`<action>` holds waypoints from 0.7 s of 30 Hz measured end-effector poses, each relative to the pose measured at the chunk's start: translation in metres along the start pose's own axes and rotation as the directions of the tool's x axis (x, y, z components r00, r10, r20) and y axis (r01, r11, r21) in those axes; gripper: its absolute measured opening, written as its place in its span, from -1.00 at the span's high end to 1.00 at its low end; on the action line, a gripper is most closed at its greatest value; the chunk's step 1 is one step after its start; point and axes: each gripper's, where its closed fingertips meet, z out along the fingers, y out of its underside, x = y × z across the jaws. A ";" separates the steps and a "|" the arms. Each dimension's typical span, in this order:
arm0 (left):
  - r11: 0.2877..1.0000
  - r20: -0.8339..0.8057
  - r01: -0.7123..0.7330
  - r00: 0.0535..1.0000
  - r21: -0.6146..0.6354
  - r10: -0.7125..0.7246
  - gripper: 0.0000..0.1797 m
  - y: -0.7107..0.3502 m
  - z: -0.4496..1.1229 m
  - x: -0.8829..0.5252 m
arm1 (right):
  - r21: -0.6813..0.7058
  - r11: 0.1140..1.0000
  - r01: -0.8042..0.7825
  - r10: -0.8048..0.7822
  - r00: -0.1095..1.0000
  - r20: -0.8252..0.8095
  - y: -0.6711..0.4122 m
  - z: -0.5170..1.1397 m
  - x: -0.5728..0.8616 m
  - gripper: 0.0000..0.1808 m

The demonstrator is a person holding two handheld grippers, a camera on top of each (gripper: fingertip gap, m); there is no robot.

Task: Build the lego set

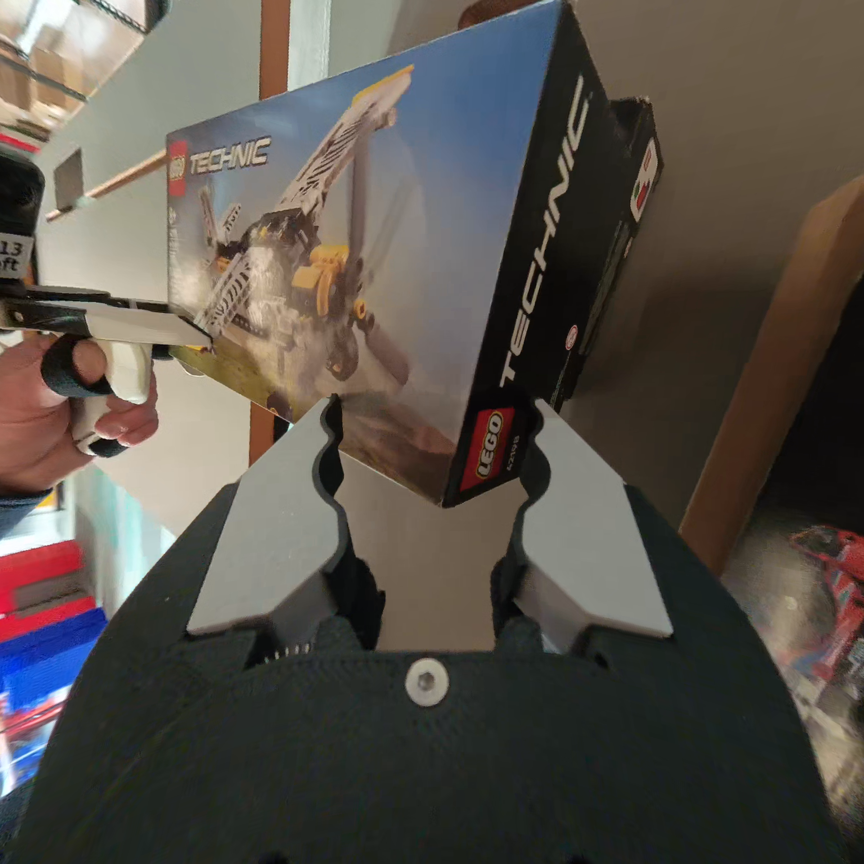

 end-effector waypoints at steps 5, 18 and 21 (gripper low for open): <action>1.000 -0.002 -0.029 1.000 0.011 0.029 -0.35 0.010 0.000 0.013 | 0.039 0.998 0.047 -0.046 0.998 -0.032 -0.009 -0.014 -0.013 0.16; 0.984 -0.086 -0.105 0.989 0.142 0.117 -0.38 -0.004 -0.036 0.074 | 0.197 0.958 0.208 -0.188 0.975 -0.118 -0.046 -0.085 -0.061 0.16; 0.968 -0.111 -0.137 0.980 0.208 0.163 -0.38 -0.016 -0.052 0.101 | 0.252 0.931 0.264 -0.232 0.961 -0.149 -0.063 -0.114 -0.079 0.16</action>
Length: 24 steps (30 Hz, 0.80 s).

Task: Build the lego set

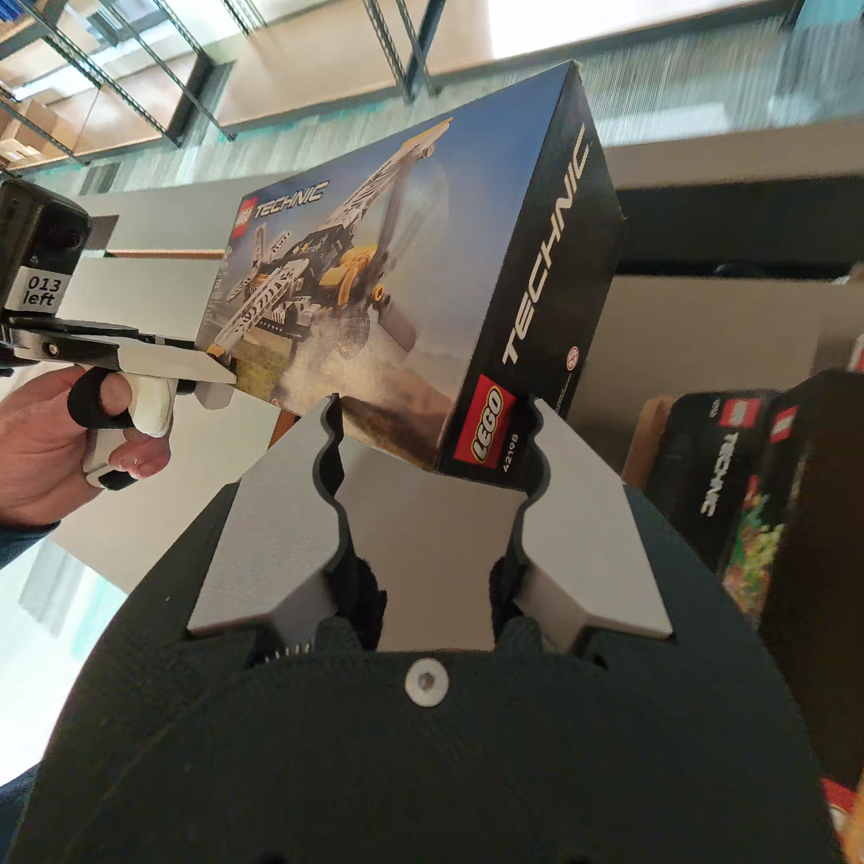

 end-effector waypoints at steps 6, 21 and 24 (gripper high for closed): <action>0.984 -0.090 -0.096 0.990 0.148 0.110 -0.38 -0.054 -0.039 0.080 | 0.163 0.977 0.137 -0.130 0.990 -0.049 -0.079 -0.076 -0.034 0.17; 0.840 -0.225 -0.452 0.822 0.300 0.522 -0.33 -0.127 -0.089 0.357 | 0.481 0.813 0.329 -0.234 0.940 -0.248 -0.214 -0.339 -0.058 0.20; 0.826 -0.283 -0.479 0.782 0.296 0.555 -0.31 -0.119 -0.070 0.408 | 0.518 0.787 0.336 -0.203 0.933 -0.296 -0.218 -0.392 -0.041 0.20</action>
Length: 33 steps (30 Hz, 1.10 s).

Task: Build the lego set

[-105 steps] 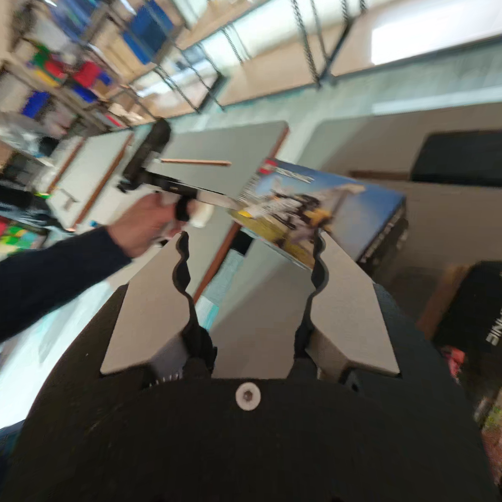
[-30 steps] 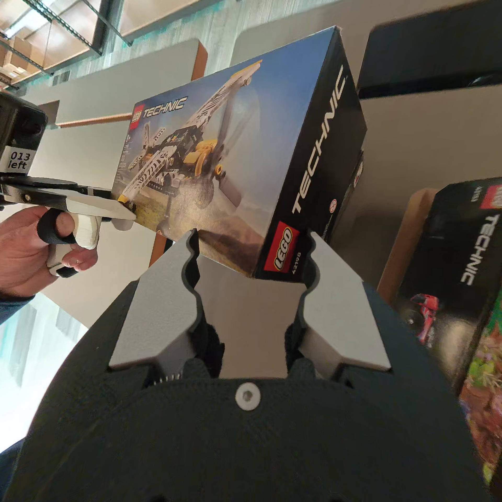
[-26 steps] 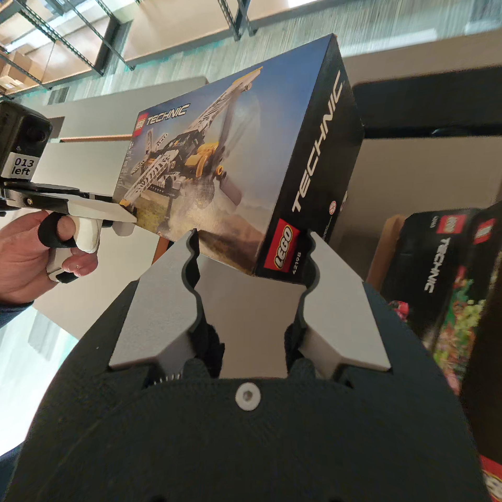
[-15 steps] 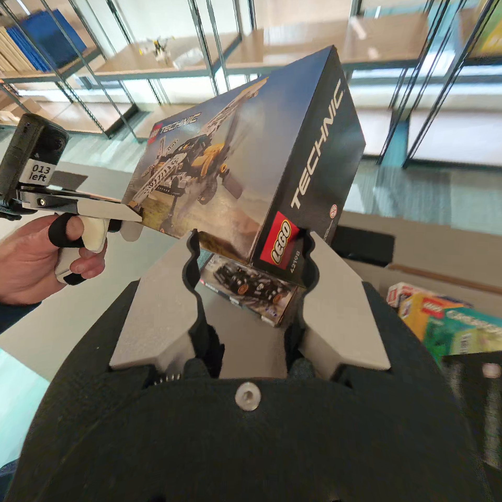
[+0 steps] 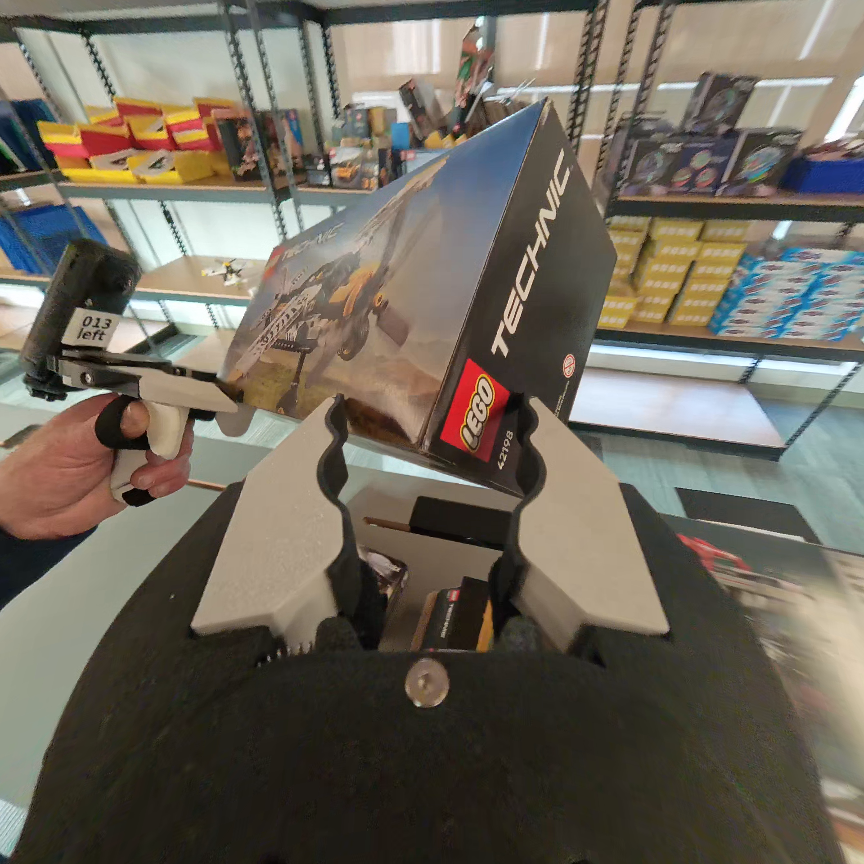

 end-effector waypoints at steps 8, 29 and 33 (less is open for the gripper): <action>0.987 -0.137 -0.093 0.988 -0.134 0.074 -0.25 0.019 0.101 0.089 | 0.071 0.994 -0.080 0.087 0.990 -0.109 -0.027 -0.089 0.098 0.20; 0.972 -0.342 -0.141 0.937 -0.187 0.070 -0.12 0.085 0.176 0.143 | -0.008 0.918 -0.397 0.396 0.917 -0.046 0.079 -0.080 0.277 0.27; 0.978 -0.350 -0.175 0.928 -0.112 0.126 -0.02 0.078 0.154 0.137 | 0.139 0.948 -0.287 0.306 0.941 -0.148 0.057 -0.097 0.283 0.32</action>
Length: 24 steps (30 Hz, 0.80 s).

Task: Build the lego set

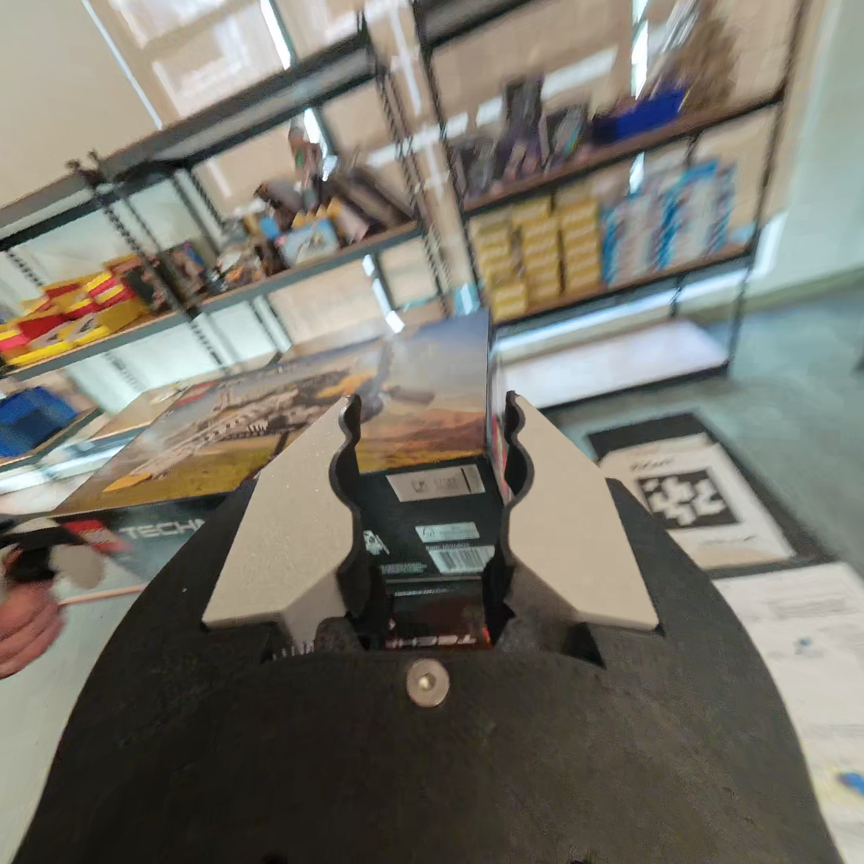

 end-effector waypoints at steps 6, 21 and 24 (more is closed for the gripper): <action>0.997 0.189 -0.082 0.979 0.004 0.080 -0.05 0.019 -0.063 -0.037 | 0.178 0.953 0.244 -0.261 0.962 0.078 -0.035 -0.039 -0.090 0.27; 0.909 0.698 0.398 0.616 0.124 -0.365 -0.13 0.221 -0.300 -0.240 | -0.171 0.951 0.256 -0.044 0.664 0.747 0.249 0.048 -0.405 0.16; 0.854 0.752 0.498 0.503 0.150 -0.426 -0.19 0.281 -0.338 -0.270 | -0.368 0.905 0.211 0.086 0.760 0.645 0.343 0.090 -0.397 0.14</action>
